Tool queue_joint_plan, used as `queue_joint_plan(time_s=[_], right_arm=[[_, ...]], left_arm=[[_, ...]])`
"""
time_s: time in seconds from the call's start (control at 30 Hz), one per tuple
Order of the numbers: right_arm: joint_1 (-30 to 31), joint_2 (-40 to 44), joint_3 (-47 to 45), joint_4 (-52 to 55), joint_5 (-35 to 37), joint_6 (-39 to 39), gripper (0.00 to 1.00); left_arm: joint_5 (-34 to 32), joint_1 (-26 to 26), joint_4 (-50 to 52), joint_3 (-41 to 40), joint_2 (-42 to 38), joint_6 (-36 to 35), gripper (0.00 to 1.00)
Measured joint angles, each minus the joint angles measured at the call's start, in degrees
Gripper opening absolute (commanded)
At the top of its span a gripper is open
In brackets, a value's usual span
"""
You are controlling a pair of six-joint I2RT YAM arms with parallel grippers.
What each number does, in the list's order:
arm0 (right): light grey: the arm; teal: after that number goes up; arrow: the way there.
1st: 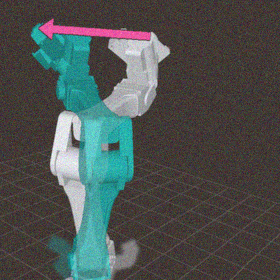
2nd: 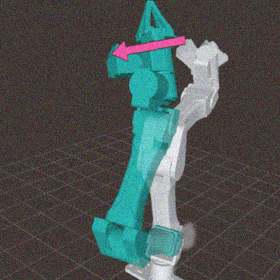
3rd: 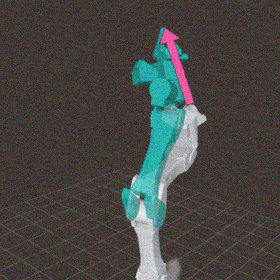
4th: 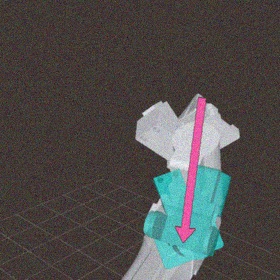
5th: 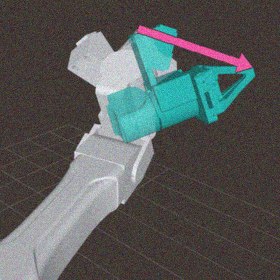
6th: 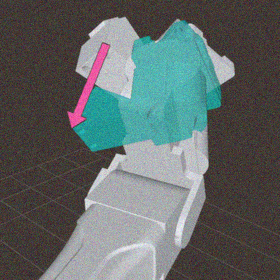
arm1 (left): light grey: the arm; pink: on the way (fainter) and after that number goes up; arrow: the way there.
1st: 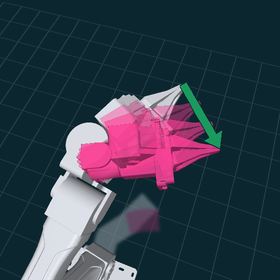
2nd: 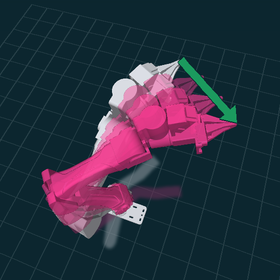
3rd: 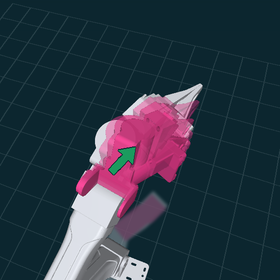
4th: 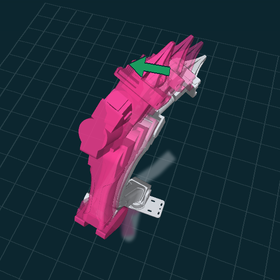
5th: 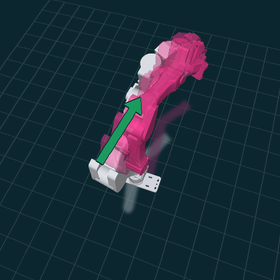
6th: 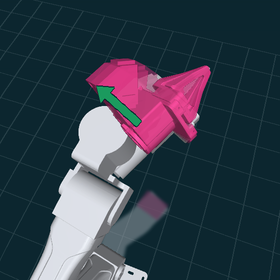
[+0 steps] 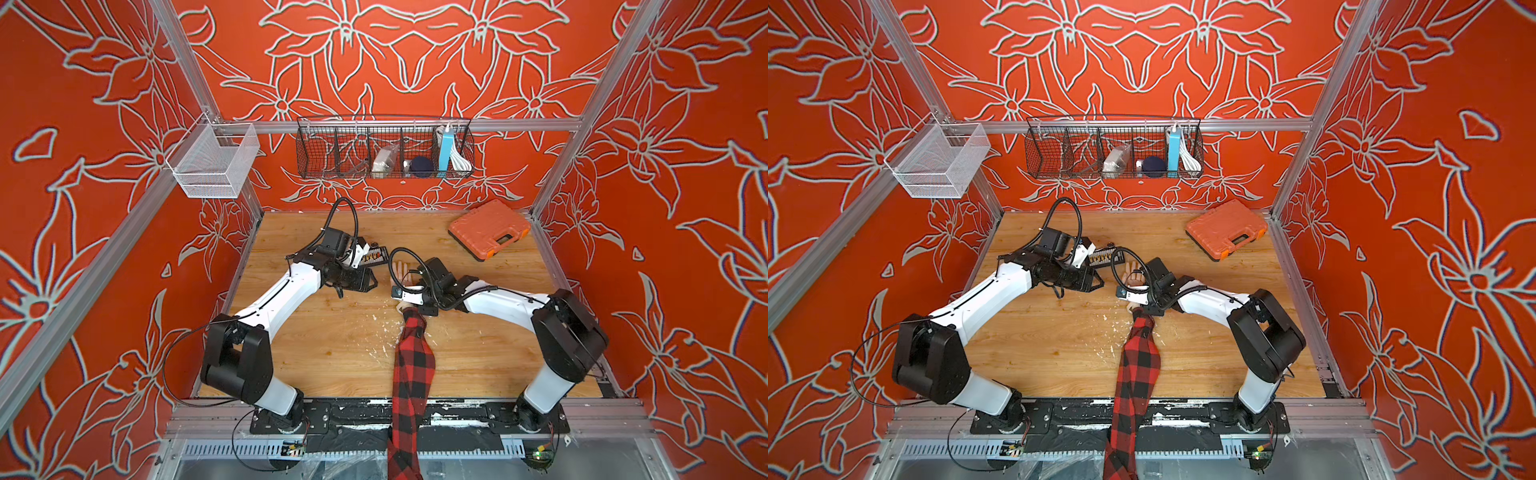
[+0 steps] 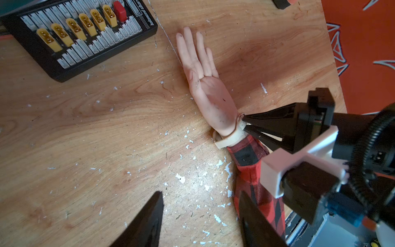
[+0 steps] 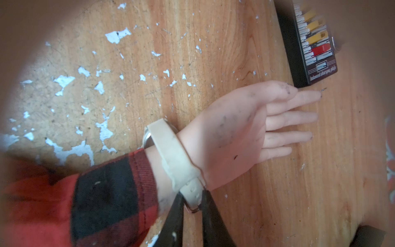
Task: Take off the watch
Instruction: Untie the watch from the hand.
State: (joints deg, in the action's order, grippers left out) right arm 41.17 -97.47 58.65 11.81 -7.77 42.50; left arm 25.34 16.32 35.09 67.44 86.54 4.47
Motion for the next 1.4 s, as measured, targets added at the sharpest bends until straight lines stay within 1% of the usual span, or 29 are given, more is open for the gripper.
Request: queue_joint_plan(time_s=[0.17,0.4,0.47,0.5,0.7,0.8,0.9,0.93,1.2,1.4], right_arm=[[0.26,0.02,-0.74,-2.91,1.51,-0.74,0.00],[0.37,0.15,-2.34,-6.54,2.36,-1.84,0.00],[0.46,0.15,-2.34,-6.78,2.36,-1.95,0.08],[0.61,0.13,-2.34,-6.80,2.38,-1.92,0.10],[1.55,-0.55,-2.38,-7.41,3.26,-1.03,0.12],[2.01,-0.96,-2.38,-8.00,4.22,-0.22,0.10],[2.40,-1.18,-2.38,-8.83,4.94,0.33,0.01],[2.49,-1.20,-2.38,-9.07,4.98,0.37,0.00],[2.86,-0.15,-2.82,-9.44,5.99,-1.66,0.00],[2.95,5.18,-5.84,-9.22,6.10,-6.08,0.00]], left_arm=[[0.00,0.00,0.00,0.00,0.00,0.00,0.57],[0.00,0.00,0.00,0.00,0.00,0.00,0.57],[0.00,0.00,0.00,0.00,0.02,0.00,0.57],[0.00,0.00,0.00,0.00,0.02,0.00,0.57],[0.00,0.00,0.00,0.00,0.13,0.00,0.57],[0.02,0.00,0.00,0.00,0.13,0.00,0.57],[0.00,0.00,0.02,0.00,0.15,0.00,0.57],[0.02,0.00,0.00,0.00,0.17,0.00,0.57],[0.04,0.00,0.00,0.00,0.24,0.02,0.57],[0.42,0.00,0.00,0.00,0.28,0.02,0.57]])
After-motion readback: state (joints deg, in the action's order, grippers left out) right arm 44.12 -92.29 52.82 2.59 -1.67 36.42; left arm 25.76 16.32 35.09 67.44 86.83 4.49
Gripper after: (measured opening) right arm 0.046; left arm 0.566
